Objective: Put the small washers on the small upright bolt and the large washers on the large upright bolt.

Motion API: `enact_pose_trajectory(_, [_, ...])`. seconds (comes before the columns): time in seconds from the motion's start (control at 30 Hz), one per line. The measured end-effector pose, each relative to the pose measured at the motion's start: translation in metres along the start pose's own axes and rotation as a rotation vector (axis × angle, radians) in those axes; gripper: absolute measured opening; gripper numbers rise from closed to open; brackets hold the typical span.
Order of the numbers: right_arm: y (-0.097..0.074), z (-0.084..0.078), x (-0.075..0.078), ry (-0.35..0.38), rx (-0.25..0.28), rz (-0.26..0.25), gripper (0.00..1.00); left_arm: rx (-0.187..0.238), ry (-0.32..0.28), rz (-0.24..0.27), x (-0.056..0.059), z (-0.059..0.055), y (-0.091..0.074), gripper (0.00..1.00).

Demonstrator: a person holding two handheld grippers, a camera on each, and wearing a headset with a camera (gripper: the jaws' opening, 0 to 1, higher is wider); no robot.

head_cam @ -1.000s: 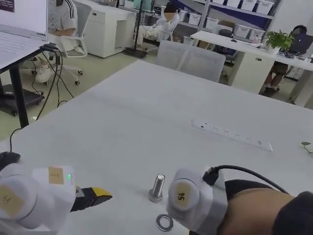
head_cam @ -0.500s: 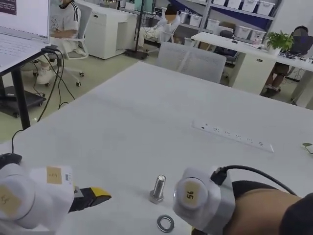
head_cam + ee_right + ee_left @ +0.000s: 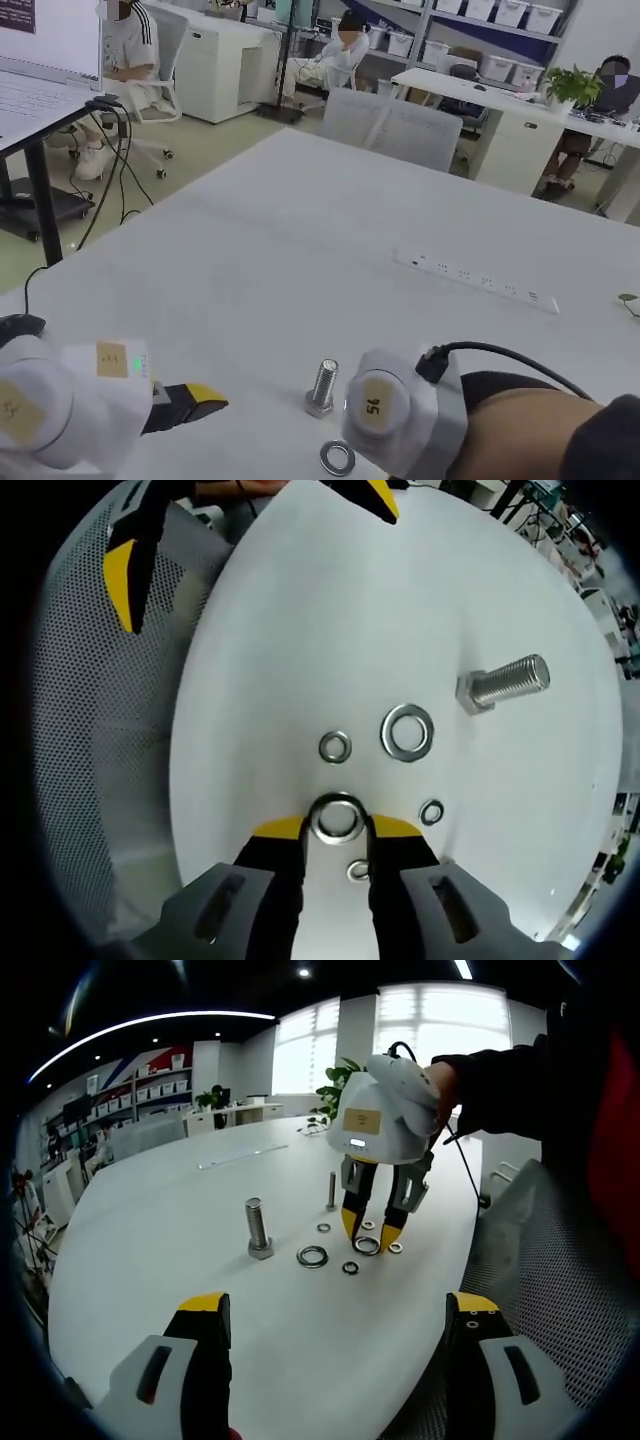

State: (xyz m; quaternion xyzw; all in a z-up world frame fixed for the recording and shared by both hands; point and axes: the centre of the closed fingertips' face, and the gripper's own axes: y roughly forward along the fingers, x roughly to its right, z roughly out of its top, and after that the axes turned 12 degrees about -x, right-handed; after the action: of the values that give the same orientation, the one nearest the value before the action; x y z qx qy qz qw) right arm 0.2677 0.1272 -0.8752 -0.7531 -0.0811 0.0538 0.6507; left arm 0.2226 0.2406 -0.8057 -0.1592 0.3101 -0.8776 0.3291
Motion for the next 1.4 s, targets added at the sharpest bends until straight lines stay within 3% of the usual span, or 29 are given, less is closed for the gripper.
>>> enact_pose_trajectory(0.53, [-0.004, -0.003, 0.002, 0.031, 0.025, 0.021, 0.24, 0.008, -0.002, 0.012, -0.001, 0.002, -0.003, 0.88])
enact_pose_trajectory(0.93, [-0.031, -0.006, 0.010, 0.040, 0.054, -0.002, 0.24, 0.017, -0.006, 0.015, -0.006, 0.002, 0.000, 0.88])
enact_pose_trajectory(1.4, [-0.074, 0.001, 0.034, 0.042, 0.105, -0.086, 0.24, 0.055, -0.017, 0.053, -0.021, 0.008, 0.002, 0.88])
